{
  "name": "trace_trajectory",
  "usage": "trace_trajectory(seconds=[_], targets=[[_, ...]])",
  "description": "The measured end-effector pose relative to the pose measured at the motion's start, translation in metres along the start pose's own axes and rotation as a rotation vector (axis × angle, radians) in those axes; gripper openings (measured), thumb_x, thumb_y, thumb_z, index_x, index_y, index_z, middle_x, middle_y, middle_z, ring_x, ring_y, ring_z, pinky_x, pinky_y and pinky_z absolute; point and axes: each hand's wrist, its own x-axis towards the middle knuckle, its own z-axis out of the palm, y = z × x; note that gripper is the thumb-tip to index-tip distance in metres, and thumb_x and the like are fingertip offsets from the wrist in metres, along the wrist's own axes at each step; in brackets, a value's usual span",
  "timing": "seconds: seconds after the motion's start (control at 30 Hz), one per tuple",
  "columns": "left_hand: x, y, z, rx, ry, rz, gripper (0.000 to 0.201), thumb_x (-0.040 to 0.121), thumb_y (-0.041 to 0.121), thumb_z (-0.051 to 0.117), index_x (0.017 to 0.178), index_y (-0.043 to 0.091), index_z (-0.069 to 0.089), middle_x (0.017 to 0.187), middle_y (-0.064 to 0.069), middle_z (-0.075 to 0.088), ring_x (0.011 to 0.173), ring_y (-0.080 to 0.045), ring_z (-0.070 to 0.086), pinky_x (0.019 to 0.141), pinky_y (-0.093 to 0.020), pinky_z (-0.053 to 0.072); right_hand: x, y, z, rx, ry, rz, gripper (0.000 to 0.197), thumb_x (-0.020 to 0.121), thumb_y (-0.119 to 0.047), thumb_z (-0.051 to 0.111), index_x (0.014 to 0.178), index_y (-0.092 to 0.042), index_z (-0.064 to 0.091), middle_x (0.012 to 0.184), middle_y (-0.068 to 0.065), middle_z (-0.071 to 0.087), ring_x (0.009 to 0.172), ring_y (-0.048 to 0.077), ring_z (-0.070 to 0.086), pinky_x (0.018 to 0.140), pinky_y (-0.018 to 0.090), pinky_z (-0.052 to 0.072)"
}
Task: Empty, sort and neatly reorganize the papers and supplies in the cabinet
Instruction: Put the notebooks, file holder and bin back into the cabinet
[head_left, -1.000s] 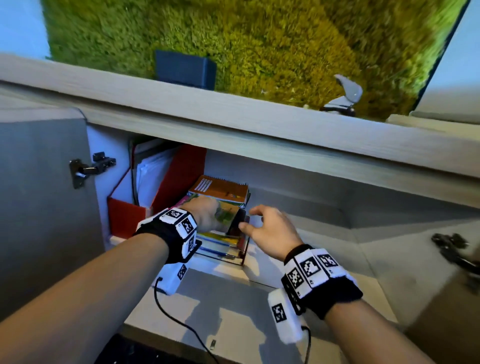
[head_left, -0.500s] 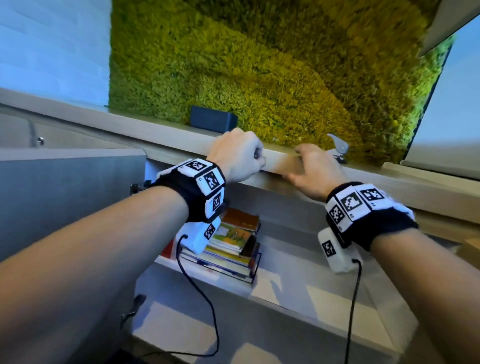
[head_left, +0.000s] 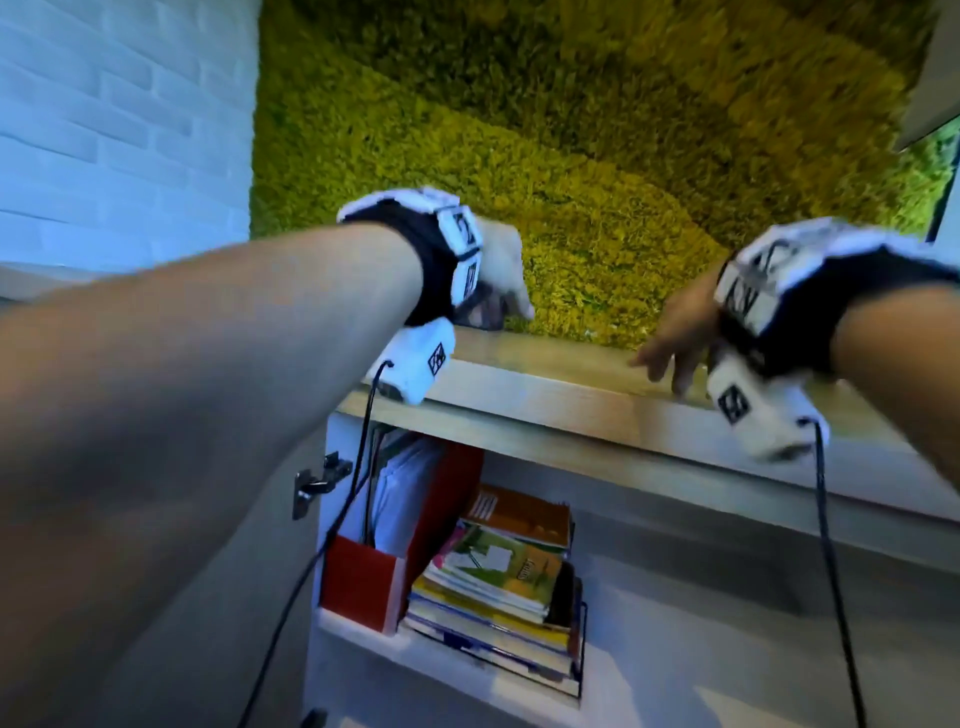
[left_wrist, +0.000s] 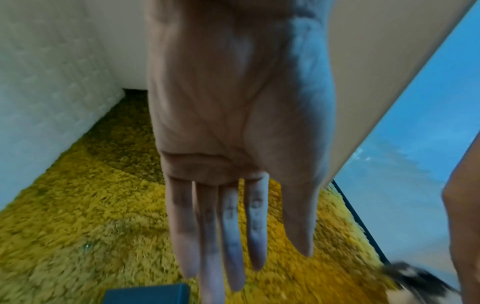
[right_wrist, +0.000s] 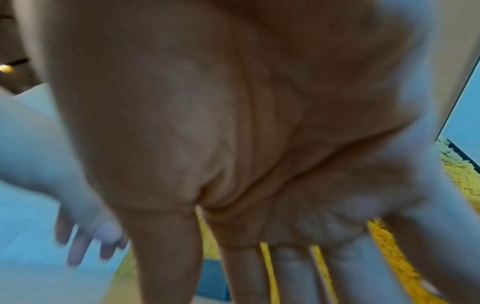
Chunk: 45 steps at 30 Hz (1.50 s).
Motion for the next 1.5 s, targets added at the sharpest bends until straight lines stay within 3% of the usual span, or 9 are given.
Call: trace_trajectory(seconds=[0.2, 0.37, 0.53, 0.63, 0.73, 0.83, 1.0, 1.33, 1.5], targets=[[0.067, -0.040, -0.075, -0.108, -0.080, -0.186, 0.033, 0.086, 0.041, 0.072, 0.090, 0.009, 0.068, 0.091, -0.008, 0.073, 0.072, -0.025, 0.072, 0.082, -0.042, 0.056, 0.055, -0.069, -0.095, 0.277, -0.008, -0.103, 0.047, 0.097, -0.042, 0.050, 0.130, -0.009, 0.051, 0.122, 0.015, 0.065, 0.108, 0.031, 0.065, 0.070, 0.032, 0.050], [0.124, -0.092, -0.105, -0.164, -0.072, -0.265, 0.032, 0.084, 0.033, 0.076, 0.092, 0.003, 0.071, 0.096, -0.014, 0.075, 0.072, -0.029, 0.070, 0.062, -0.034, 0.056, 0.128, -0.109, -0.130, 0.123, 0.140, -0.232, 0.041, 0.093, -0.041, 0.058, 0.106, -0.002, 0.064, 0.103, 0.008, 0.071, 0.091, 0.024, 0.070, 0.056, 0.024, 0.052], [0.169, -0.127, -0.127, -0.100, -0.120, -0.305, 0.041, 0.086, 0.037, 0.074, 0.108, 0.003, 0.066, 0.107, -0.013, 0.069, 0.099, -0.032, 0.068, 0.091, -0.044, 0.055, 0.187, -0.142, -0.158, -0.203, 0.264, -0.285, 0.039, 0.088, -0.047, 0.061, 0.079, -0.009, 0.061, 0.071, 0.006, 0.056, 0.069, 0.022, 0.055, 0.049, 0.024, 0.031], [0.194, -0.140, -0.138, -0.120, -0.109, -0.297, 0.042, 0.088, 0.035, 0.072, 0.115, 0.003, 0.066, 0.094, -0.008, 0.066, 0.098, -0.028, 0.068, 0.069, -0.030, 0.051, 0.224, -0.156, -0.175, -0.209, 0.254, -0.267, 0.050, 0.088, -0.049, 0.058, 0.059, -0.012, 0.044, 0.061, 0.004, 0.041, 0.054, 0.016, 0.039, 0.046, 0.026, 0.024], [0.216, -0.147, -0.140, -0.139, -0.128, -0.311, 0.050, 0.090, 0.035, 0.070, 0.127, 0.005, 0.057, 0.093, -0.006, 0.061, 0.101, -0.026, 0.066, 0.070, -0.030, 0.048, 0.256, -0.163, -0.181, -0.169, 0.191, -0.250, 0.039, 0.089, -0.044, 0.058, 0.079, -0.006, 0.055, 0.084, 0.009, 0.057, 0.076, 0.025, 0.056, 0.061, 0.024, 0.035], [0.239, -0.155, -0.136, -0.153, -0.230, -0.360, 0.061, 0.092, 0.033, 0.067, 0.140, 0.002, 0.043, 0.117, -0.010, 0.056, 0.113, -0.030, 0.061, 0.084, -0.034, 0.048, 0.277, -0.168, -0.177, -0.199, 0.116, -0.251, 0.047, 0.088, -0.047, 0.060, 0.114, -0.008, 0.060, 0.116, 0.012, 0.061, 0.107, 0.029, 0.059, 0.075, 0.028, 0.042], [0.282, -0.170, -0.120, -0.126, -0.270, -0.393, 0.075, 0.092, 0.035, 0.067, 0.150, 0.009, 0.028, 0.152, -0.011, 0.035, 0.134, -0.031, 0.042, 0.107, -0.042, 0.041, 0.323, -0.165, -0.162, -0.151, 0.059, -0.329, 0.047, 0.085, -0.049, 0.061, 0.116, -0.013, 0.063, 0.121, 0.008, 0.060, 0.106, 0.028, 0.059, 0.088, 0.035, 0.051], [0.344, -0.184, -0.089, -0.092, -0.226, -0.398, 0.075, 0.090, 0.035, 0.067, 0.151, 0.013, 0.029, 0.145, -0.013, 0.045, 0.128, -0.031, 0.048, 0.096, -0.036, 0.044, 0.418, -0.174, -0.146, -0.014, 0.017, -0.362, 0.081, 0.085, -0.037, 0.068, 0.147, -0.010, 0.023, 0.149, 0.009, 0.024, 0.123, 0.034, 0.049, 0.097, 0.044, 0.046], [0.353, -0.190, -0.063, -0.086, -0.263, -0.367, 0.072, 0.092, 0.028, 0.065, 0.153, 0.018, 0.027, 0.151, -0.012, 0.041, 0.138, -0.031, 0.038, 0.104, -0.036, 0.038, 0.445, -0.185, -0.133, 0.090, -0.058, -0.338, 0.091, 0.089, -0.026, 0.064, 0.152, -0.009, 0.001, 0.156, 0.013, 0.011, 0.129, 0.036, 0.044, 0.095, 0.040, 0.044]])
